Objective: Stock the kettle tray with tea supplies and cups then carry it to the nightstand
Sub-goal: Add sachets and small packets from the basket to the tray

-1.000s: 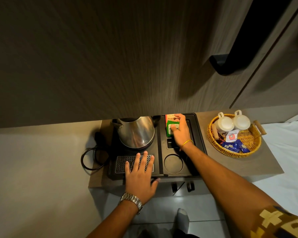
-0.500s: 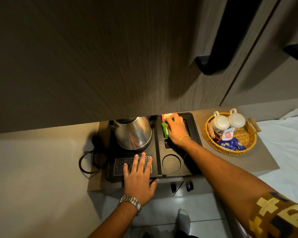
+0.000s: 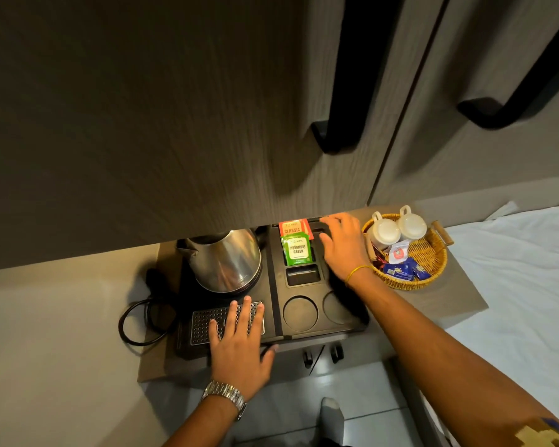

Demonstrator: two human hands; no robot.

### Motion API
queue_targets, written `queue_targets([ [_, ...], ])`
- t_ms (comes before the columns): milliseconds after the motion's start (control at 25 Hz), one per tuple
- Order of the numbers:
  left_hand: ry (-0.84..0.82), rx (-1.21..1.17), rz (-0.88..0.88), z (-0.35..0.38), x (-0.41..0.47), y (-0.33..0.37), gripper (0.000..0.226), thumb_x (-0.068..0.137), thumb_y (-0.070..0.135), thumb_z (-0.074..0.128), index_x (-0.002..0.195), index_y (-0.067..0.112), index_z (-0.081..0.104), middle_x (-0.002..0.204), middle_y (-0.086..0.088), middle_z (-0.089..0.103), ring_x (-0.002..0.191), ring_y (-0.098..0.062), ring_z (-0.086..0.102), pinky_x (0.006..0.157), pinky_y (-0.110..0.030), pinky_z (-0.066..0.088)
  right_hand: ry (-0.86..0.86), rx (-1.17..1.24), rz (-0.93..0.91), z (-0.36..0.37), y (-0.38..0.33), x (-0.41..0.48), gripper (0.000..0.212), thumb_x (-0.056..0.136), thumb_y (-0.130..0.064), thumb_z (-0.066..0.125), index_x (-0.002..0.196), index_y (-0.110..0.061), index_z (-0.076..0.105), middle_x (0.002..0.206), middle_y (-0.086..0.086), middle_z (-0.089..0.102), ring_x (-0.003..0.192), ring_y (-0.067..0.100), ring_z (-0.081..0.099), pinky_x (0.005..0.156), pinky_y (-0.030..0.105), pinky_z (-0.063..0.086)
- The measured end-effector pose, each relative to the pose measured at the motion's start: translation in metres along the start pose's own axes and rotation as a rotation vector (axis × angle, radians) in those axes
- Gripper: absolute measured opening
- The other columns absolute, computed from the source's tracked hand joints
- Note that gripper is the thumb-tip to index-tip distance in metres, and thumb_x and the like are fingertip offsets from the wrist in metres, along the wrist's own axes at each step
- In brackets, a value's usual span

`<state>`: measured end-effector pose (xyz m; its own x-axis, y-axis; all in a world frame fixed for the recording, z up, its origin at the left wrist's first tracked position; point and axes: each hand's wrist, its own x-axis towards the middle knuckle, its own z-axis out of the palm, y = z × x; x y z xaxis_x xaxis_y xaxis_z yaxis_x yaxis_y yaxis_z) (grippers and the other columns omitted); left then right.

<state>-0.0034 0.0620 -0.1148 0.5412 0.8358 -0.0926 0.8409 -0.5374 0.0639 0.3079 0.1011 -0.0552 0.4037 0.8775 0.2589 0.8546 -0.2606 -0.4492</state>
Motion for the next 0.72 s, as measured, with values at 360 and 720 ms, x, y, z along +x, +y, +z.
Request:
queue_targets([
  [360, 0.019, 0.027, 0.007, 0.003, -0.001, 0.0, 0.09, 0.082, 0.07, 0.054, 0.158, 0.026, 0.033, 0.168, -0.007, 0.03, 0.153, -0.034, 0.031, 0.11, -0.071, 0.034, -0.079, -0.303, 0.349, -0.078, 0.125, -0.029, 0.025, 0.079, -0.018, 0.074, 0.103, -0.02, 0.079, 0.131, 0.007, 0.055, 0.122, 0.034, 0.046, 0.095, 0.048, 0.05],
  [720, 0.031, 0.039, 0.01, 0.004, 0.001, 0.0, 0.09, 0.082, 0.07, 0.053, 0.158, 0.027, 0.032, 0.168, -0.007, 0.029, 0.153, -0.034, 0.03, 0.11, -0.07, 0.034, -0.078, -0.311, 0.355, -0.073, 0.135, -0.026, 0.034, 0.088, -0.028, 0.073, 0.12, -0.017, 0.073, 0.146, 0.01, 0.048, 0.133, 0.035, 0.041, 0.111, 0.054, 0.04],
])
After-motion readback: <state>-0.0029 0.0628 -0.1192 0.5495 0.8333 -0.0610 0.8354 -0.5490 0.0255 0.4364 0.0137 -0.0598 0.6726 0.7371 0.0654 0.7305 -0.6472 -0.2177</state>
